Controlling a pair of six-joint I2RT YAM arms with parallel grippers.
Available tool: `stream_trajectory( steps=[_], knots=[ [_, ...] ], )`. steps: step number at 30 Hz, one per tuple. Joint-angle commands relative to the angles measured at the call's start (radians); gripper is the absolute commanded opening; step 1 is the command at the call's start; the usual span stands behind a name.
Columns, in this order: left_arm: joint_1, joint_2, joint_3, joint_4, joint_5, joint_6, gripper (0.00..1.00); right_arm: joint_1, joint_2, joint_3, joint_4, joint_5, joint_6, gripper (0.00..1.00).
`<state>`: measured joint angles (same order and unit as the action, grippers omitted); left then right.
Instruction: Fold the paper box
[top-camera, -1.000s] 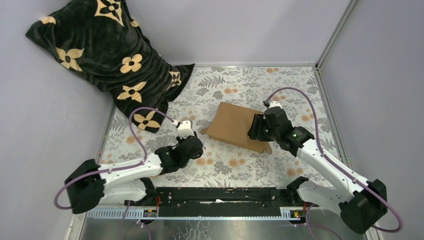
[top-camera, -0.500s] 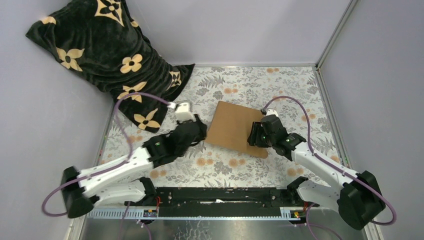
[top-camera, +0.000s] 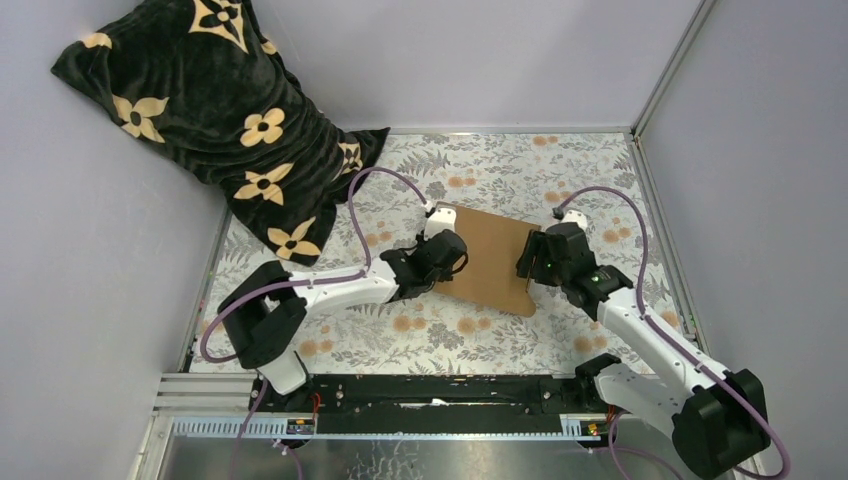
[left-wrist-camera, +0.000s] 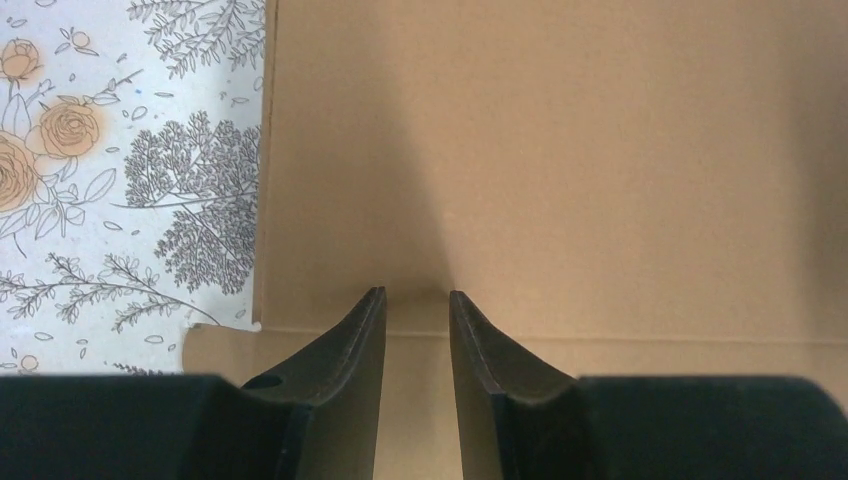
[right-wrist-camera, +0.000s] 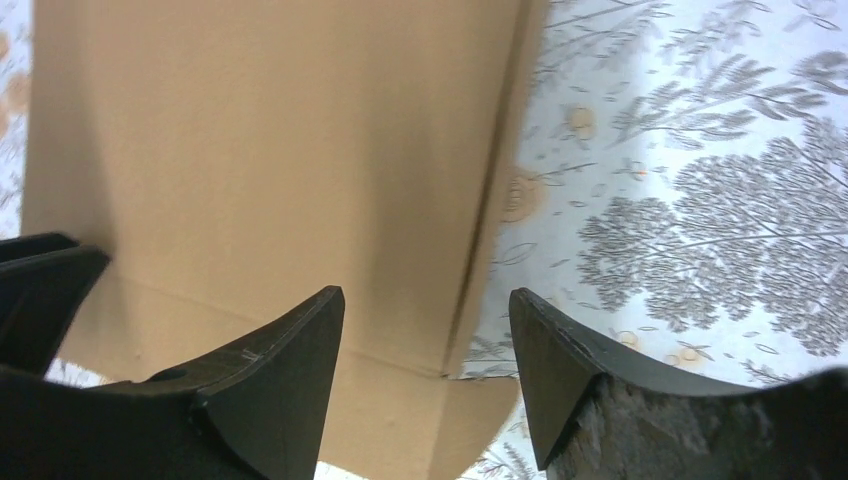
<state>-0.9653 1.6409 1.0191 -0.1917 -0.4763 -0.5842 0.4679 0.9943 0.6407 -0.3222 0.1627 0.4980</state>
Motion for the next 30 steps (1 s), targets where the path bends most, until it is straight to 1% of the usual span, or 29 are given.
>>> stream_trajectory(
  steps=[1, 5, 7, 11, 17, 22, 27, 30],
  knots=[
    [0.043, 0.009, 0.001, 0.14, 0.009, 0.029, 0.36, -0.096, -0.01, -0.04, 0.04, -0.043, -0.019, 0.66],
    [0.079, 0.099, 0.061, 0.103, 0.05, 0.041, 0.34, -0.103, 0.094, 0.006, 0.027, -0.054, -0.081, 0.5],
    [0.079, 0.125, 0.089, 0.086, 0.066, 0.042, 0.34, -0.103, 0.143, 0.03, 0.024, -0.065, -0.101, 0.45],
    [0.077, 0.142, 0.073, 0.087, 0.078, 0.006, 0.34, -0.103, 0.212, 0.057, 0.025, -0.088, -0.136, 0.43],
    [0.07, 0.147, 0.033, 0.052, 0.057, -0.067, 0.33, -0.103, 0.277, 0.087, 0.042, -0.113, -0.177, 0.44],
    [0.043, 0.059, -0.027, -0.021, 0.005, -0.135, 0.33, -0.103, 0.349, 0.145, 0.059, -0.159, -0.202, 0.44],
    [0.038, -0.079, -0.146, -0.069, -0.023, -0.185, 0.33, -0.103, 0.415, 0.176, 0.139, -0.296, -0.207, 0.44],
    [0.038, -0.167, -0.201, -0.092, -0.056, -0.19, 0.34, -0.101, 0.443, 0.2, 0.159, -0.327, -0.191, 0.43]
  ],
)
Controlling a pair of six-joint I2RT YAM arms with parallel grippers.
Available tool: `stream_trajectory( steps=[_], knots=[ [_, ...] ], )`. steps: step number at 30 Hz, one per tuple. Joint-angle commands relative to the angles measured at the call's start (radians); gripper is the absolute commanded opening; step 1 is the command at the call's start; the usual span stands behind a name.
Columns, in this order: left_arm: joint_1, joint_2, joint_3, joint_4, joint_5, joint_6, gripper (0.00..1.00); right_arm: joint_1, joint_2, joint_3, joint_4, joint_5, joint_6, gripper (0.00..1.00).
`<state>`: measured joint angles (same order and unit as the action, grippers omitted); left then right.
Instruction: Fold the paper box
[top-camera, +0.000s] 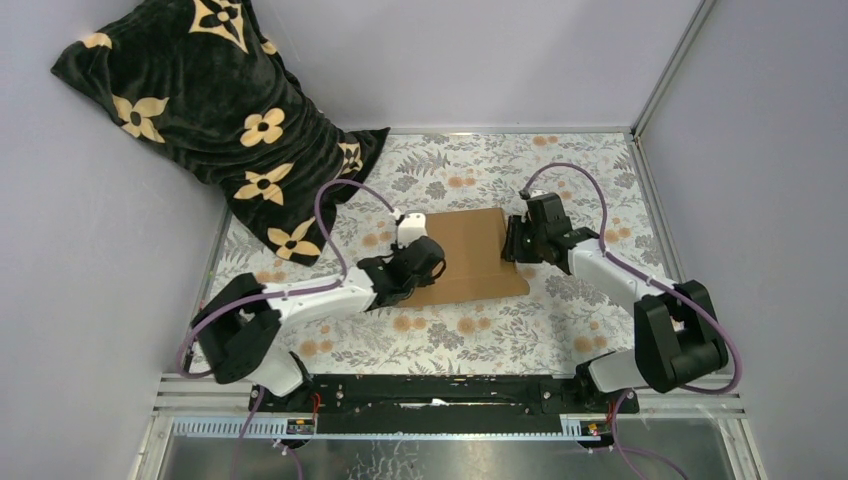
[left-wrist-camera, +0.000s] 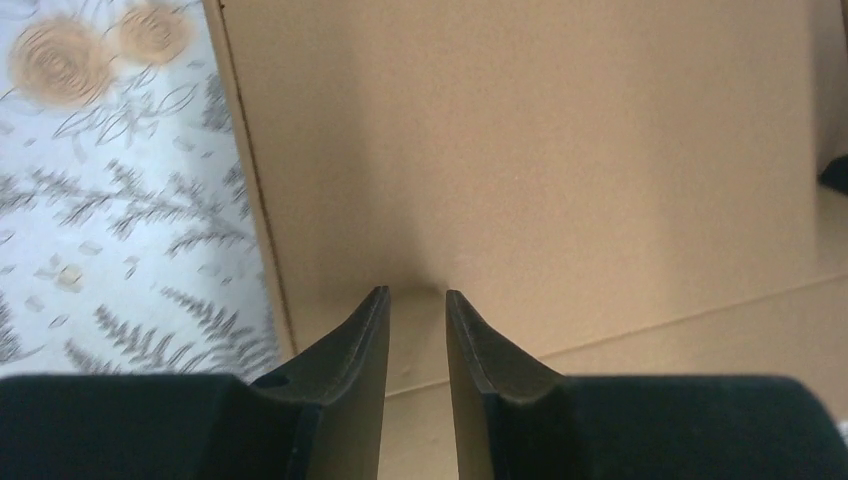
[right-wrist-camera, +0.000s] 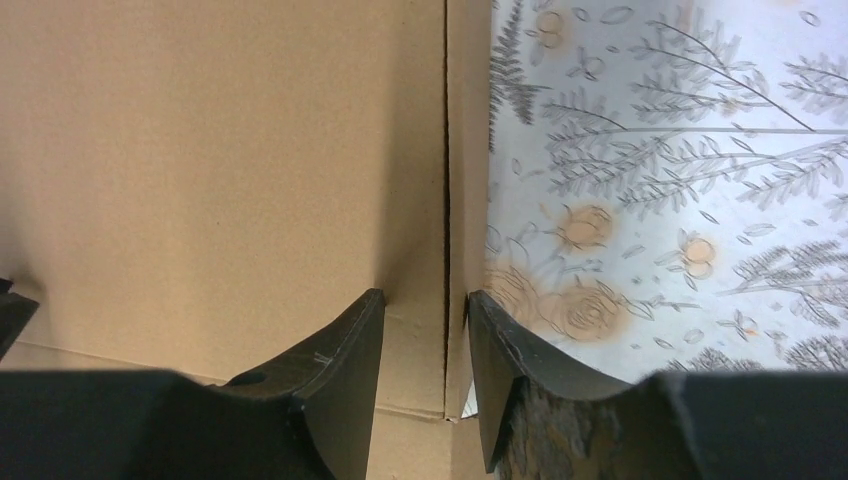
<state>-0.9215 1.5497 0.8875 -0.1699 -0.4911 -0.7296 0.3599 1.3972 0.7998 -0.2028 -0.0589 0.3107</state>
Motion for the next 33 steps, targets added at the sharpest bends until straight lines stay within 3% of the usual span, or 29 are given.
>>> stream_trajectory(
  steps=[1, 7, 13, 17, 19, 21, 24, 26, 27, 28, 33],
  knots=[
    [-0.003, -0.095, -0.08, -0.112, -0.051, -0.033, 0.35, 0.008, 0.044, 0.047, 0.042, -0.108, 0.0, 0.43],
    [0.021, -0.18, -0.04, -0.106, -0.072, 0.068, 0.44, 0.01, -0.048, 0.042, 0.026, -0.029, 0.009, 0.48],
    [0.022, -0.281, 0.08, -0.202, -0.055, 0.14, 0.48, 0.01, -0.21, 0.021, -0.027, 0.017, 0.014, 0.54],
    [0.022, -0.391, 0.066, -0.298, -0.046, 0.106, 0.51, 0.01, -0.328, -0.025, -0.053, 0.018, 0.045, 0.56],
    [0.022, -0.462, 0.024, -0.321, -0.024, 0.066, 0.53, 0.01, -0.383, -0.041, -0.068, -0.011, 0.058, 0.64],
    [0.022, -0.532, -0.024, -0.319, -0.016, 0.036, 0.56, 0.01, -0.429, -0.04, -0.094, -0.027, 0.06, 0.65],
    [0.023, -0.596, -0.066, -0.307, -0.002, 0.026, 0.65, 0.01, -0.452, -0.022, -0.146, -0.042, 0.063, 0.78],
    [0.024, -0.607, -0.067, -0.311, 0.009, 0.028, 0.71, 0.01, -0.458, -0.019, -0.156, -0.076, 0.062, 0.98],
    [0.024, -0.61, -0.07, -0.31, 0.019, 0.032, 0.91, 0.01, -0.459, -0.019, -0.162, -0.084, 0.064, 0.99],
    [0.023, -0.612, -0.073, -0.304, 0.029, 0.037, 0.98, 0.01, -0.46, -0.019, -0.164, -0.086, 0.068, 1.0],
    [0.023, -0.624, -0.105, -0.268, 0.023, 0.057, 0.98, 0.01, -0.441, -0.019, -0.091, -0.105, 0.11, 1.0]
  ],
)
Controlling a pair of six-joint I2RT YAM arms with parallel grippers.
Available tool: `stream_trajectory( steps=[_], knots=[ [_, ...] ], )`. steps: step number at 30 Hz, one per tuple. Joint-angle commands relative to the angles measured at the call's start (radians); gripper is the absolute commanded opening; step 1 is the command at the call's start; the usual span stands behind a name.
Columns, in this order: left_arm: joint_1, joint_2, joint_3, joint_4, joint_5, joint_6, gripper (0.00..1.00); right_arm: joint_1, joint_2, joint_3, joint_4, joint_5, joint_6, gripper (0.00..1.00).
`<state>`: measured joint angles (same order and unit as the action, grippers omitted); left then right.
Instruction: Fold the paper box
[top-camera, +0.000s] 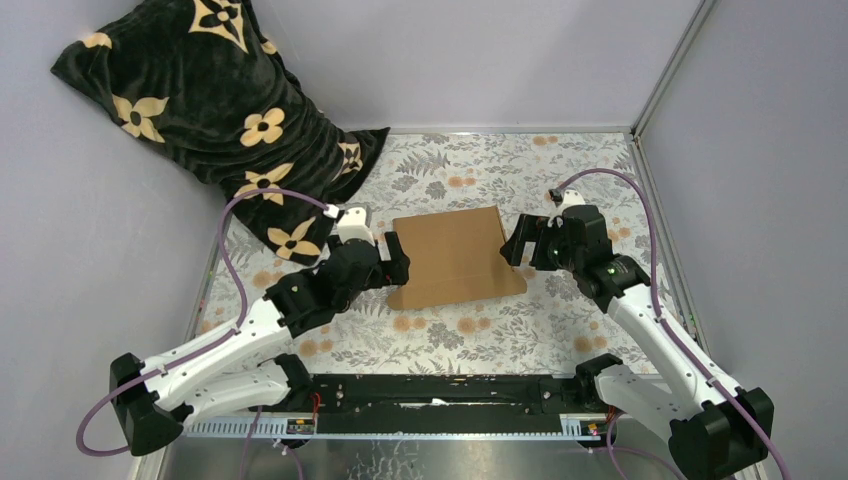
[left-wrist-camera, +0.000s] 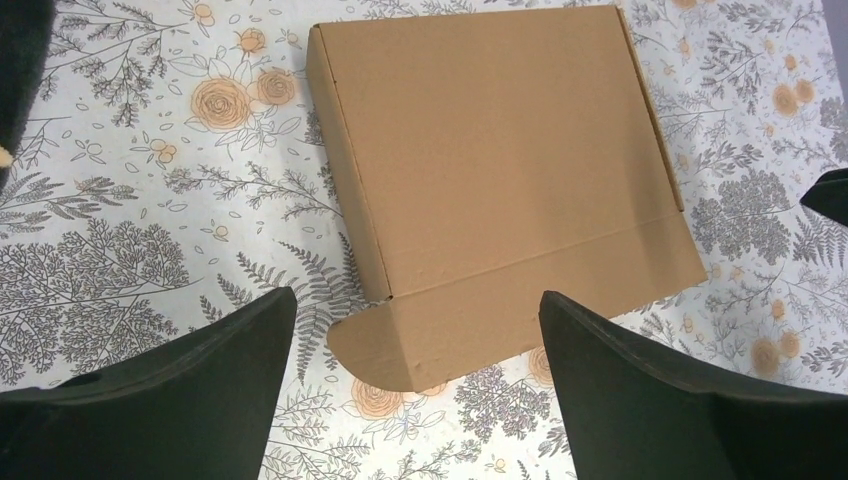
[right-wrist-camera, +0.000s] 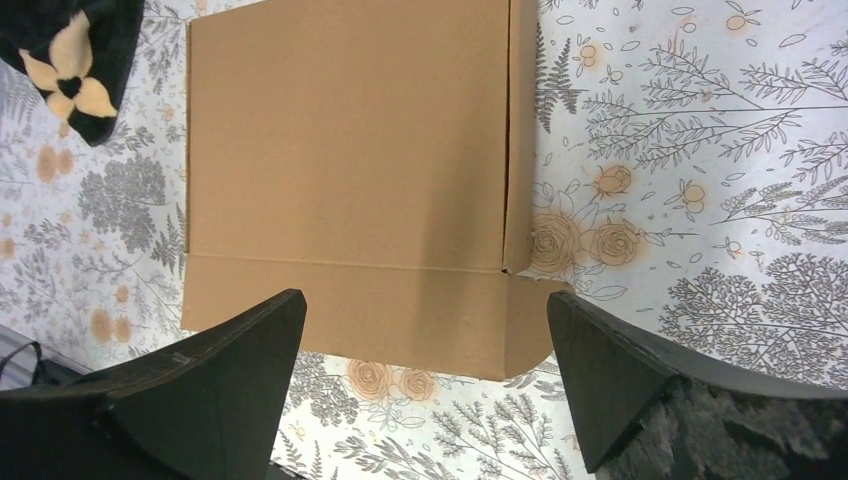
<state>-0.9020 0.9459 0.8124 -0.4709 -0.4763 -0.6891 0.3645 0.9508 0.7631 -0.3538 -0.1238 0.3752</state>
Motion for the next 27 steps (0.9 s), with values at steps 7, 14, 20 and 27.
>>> stream_trajectory(
  steps=[7, 14, 20, 27],
  knots=[
    [0.006, 0.032, -0.084, 0.148, 0.077, 0.024, 0.98, 0.005, 0.136, 0.153, 0.07, -0.04, 0.081, 1.0],
    [0.047, 0.148, -0.137, 0.23, 0.1, 0.006, 0.99, 0.005, 0.285, 0.218, 0.024, 0.074, -0.069, 1.0],
    [0.09, 0.171, -0.166, 0.268, 0.117, 0.001, 0.98, 0.005, 0.356, 0.187, 0.043, 0.037, -0.127, 1.0],
    [0.103, 0.245, -0.165, 0.298, 0.159, 0.01, 0.98, 0.03, 0.36, 0.125, 0.068, 0.078, -0.133, 1.0]
  ],
)
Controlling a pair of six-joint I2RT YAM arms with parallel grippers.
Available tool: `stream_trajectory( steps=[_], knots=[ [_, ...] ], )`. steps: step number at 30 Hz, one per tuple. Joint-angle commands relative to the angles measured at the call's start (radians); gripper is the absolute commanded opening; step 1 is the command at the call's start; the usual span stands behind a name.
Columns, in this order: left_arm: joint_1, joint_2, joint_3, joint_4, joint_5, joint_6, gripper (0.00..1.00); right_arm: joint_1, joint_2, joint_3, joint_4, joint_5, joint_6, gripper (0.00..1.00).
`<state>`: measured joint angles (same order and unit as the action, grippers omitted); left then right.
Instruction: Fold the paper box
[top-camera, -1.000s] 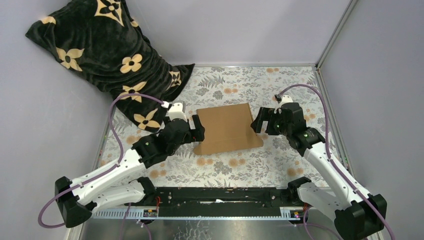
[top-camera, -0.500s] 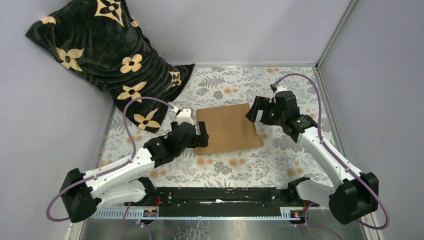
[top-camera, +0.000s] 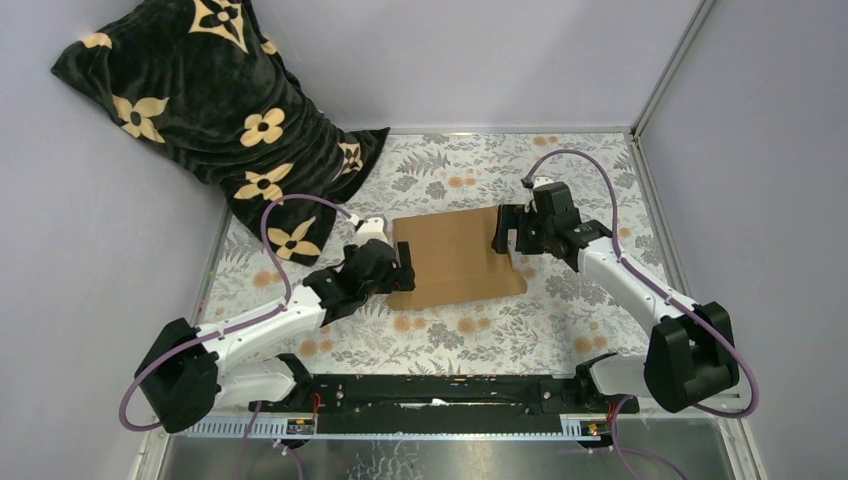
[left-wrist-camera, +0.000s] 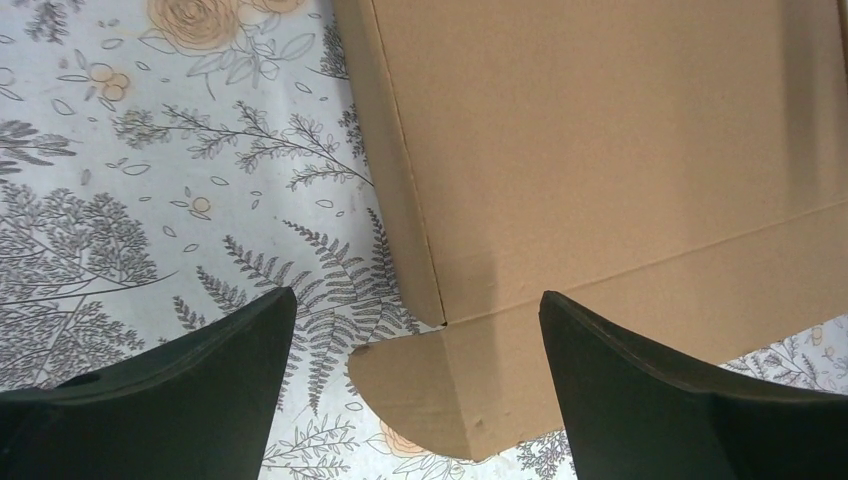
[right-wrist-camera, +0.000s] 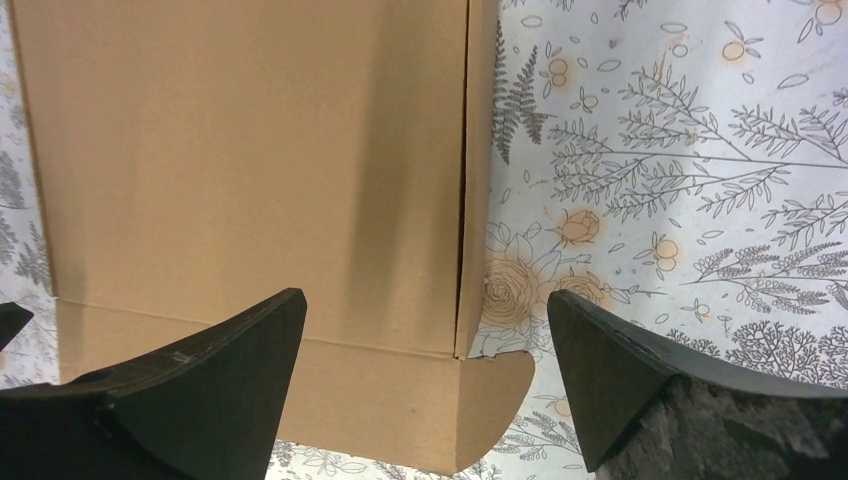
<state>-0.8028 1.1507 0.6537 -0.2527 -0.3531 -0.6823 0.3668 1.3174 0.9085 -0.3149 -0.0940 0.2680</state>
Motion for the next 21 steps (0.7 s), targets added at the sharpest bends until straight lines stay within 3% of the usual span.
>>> stream_trajectory(
  steps=[1, 5, 7, 10, 12, 18, 21],
  knots=[
    [0.004, 0.052, -0.006, 0.084, 0.038, 0.002, 0.98, 0.042, -0.005, -0.03, 0.033, 0.07, -0.022, 0.99],
    [0.004, 0.094, -0.006, 0.09, 0.034, -0.002, 0.98, 0.118, 0.034, -0.029, 0.002, 0.194, -0.014, 0.9],
    [0.004, 0.099, -0.008, 0.092, 0.023, -0.001, 0.9, 0.152, 0.053, -0.017, -0.018, 0.26, -0.014, 0.74],
    [0.004, 0.099, 0.007, 0.089, 0.017, 0.008, 0.64, 0.172, 0.053, -0.008, -0.026, 0.32, -0.002, 0.63],
    [-0.003, 0.097, 0.032, 0.057, -0.003, 0.005, 0.58, 0.179, 0.037, -0.006, -0.022, 0.319, -0.001, 0.61],
    [-0.022, 0.153, 0.059, 0.04, -0.036, -0.012, 0.55, 0.188, 0.035, -0.011, -0.002, 0.303, -0.021, 0.6],
    [-0.045, 0.186, 0.076, 0.035, -0.051, -0.023, 0.5, 0.19, 0.019, -0.025, 0.029, 0.28, -0.033, 0.53]
  ],
)
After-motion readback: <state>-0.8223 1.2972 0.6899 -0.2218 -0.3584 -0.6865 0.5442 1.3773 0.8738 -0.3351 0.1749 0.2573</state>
